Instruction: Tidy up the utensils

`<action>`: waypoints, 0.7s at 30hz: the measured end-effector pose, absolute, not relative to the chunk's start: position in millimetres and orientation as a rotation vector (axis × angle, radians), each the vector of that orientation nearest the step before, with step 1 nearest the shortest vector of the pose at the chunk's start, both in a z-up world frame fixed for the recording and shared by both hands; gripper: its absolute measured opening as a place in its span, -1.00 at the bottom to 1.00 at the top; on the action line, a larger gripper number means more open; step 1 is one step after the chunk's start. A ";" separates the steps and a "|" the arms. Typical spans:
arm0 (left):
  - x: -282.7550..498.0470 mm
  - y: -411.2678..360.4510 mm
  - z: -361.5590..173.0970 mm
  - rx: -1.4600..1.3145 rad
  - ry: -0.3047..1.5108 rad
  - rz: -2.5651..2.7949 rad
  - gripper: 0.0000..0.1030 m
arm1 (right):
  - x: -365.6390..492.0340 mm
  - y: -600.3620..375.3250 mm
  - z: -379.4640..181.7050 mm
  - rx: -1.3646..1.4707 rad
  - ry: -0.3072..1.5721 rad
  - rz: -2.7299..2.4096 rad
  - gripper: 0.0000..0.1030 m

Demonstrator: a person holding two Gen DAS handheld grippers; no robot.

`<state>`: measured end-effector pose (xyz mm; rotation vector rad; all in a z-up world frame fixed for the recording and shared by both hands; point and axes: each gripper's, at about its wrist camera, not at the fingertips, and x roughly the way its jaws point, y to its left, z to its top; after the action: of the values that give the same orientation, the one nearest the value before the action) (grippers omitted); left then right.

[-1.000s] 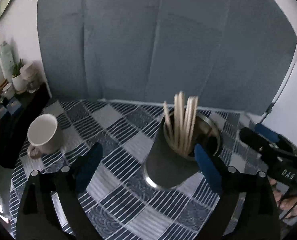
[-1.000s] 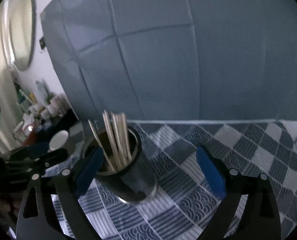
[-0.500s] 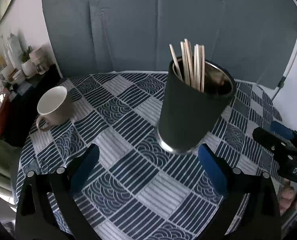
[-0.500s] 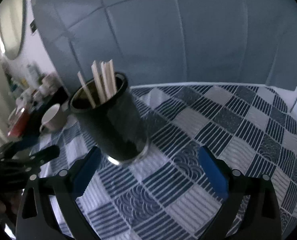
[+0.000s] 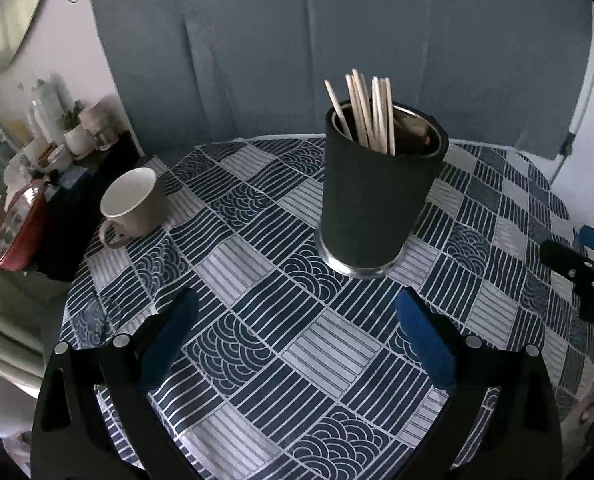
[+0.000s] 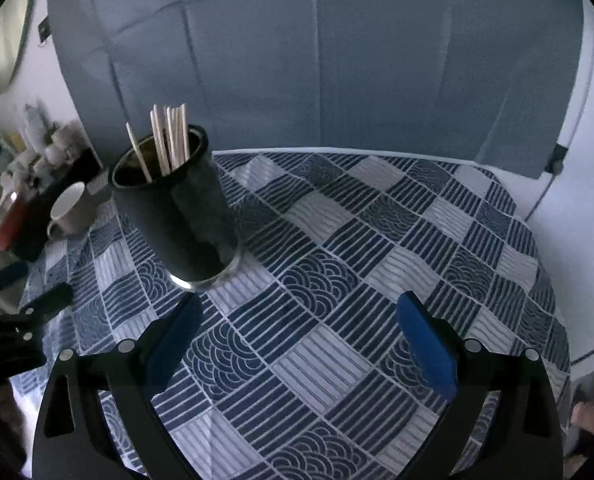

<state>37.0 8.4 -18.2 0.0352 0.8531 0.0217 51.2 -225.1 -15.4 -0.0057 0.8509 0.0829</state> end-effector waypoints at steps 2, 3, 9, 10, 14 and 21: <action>33.6 8.0 -11.2 0.024 0.846 0.026 0.88 | 48.0 -230.1 -6.5 0.006 0.856 0.076 0.81; 32.3 7.9 -7.8 0.018 0.844 0.026 0.88 | 45.8 -231.6 -1.7 0.007 0.851 0.076 0.81; 28.1 7.4 14.6 -0.011 0.839 0.017 0.88 | 31.8 -232.9 19.9 0.016 0.835 0.094 0.81; 27.3 7.3 18.1 -0.011 0.836 0.016 0.88 | 28.8 -231.6 23.3 0.016 0.835 0.104 0.81; 23.7 8.5 22.1 -0.006 0.837 0.026 0.88 | 18.2 -222.5 32.7 -0.018 0.836 0.119 0.81; 11.5 17.2 23.3 -0.079 0.888 0.045 0.88 | 3.2 -216.3 38.3 0.021 0.843 0.128 0.81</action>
<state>11.5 17.2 23.3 -0.0790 0.8879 0.0447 3.2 -216.3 38.3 0.0215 0.8427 0.1284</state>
